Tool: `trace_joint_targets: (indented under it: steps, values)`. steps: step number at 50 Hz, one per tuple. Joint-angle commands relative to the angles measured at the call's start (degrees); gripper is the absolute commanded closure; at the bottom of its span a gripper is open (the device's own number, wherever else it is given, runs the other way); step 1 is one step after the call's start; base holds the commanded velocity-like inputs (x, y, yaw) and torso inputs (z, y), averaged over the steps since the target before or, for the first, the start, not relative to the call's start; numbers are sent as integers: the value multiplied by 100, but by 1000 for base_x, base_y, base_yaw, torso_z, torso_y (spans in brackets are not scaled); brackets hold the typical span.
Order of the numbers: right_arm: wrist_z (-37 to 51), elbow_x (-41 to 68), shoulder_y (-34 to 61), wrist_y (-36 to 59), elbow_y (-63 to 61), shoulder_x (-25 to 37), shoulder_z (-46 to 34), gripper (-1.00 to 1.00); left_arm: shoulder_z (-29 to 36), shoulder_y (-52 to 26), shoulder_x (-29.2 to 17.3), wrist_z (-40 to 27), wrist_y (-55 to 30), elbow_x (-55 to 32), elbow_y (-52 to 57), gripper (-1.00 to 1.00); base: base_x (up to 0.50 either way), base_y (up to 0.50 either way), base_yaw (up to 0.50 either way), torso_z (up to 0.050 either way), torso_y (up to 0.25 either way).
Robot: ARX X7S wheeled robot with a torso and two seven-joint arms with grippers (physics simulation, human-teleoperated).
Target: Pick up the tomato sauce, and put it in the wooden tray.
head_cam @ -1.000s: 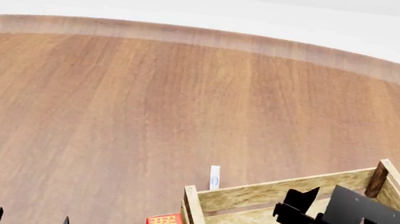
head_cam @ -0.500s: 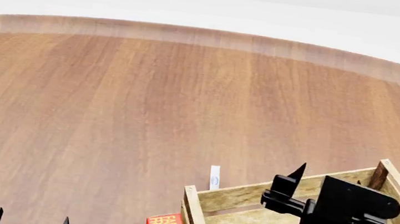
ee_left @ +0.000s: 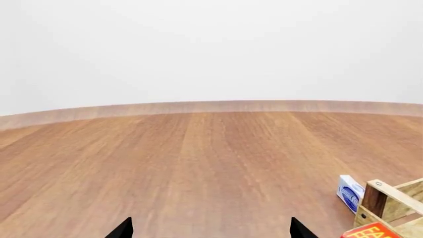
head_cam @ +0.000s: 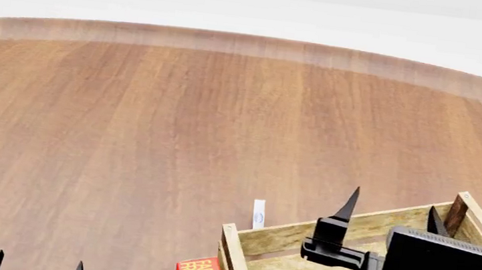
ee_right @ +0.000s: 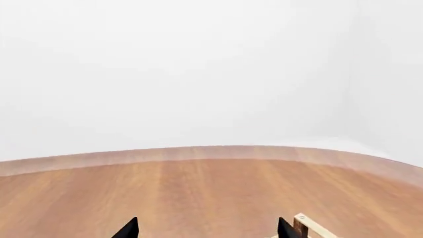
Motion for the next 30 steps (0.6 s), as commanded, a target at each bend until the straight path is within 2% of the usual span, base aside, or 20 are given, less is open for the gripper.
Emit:
trace_joint_targets:
  steps: [1, 18, 30]
  values:
    - [-46, 192, -841, 359, -1709, 67, -104, -100, 12, 7, -18, -23, -22, -8, 40, -100, 0, 0, 0, 0, 0]
    - [10, 310, -2091, 504, -3912, 250, -275, -100, 26, 9, -28, -30, 10, -15, 20, -100, 0, 0, 0, 0, 0]
    - [-42, 303, -2944, -74, -4819, 360, -415, -100, 41, 0, -37, -50, -16, -22, 48, -100, 0, 0, 0, 0, 0]
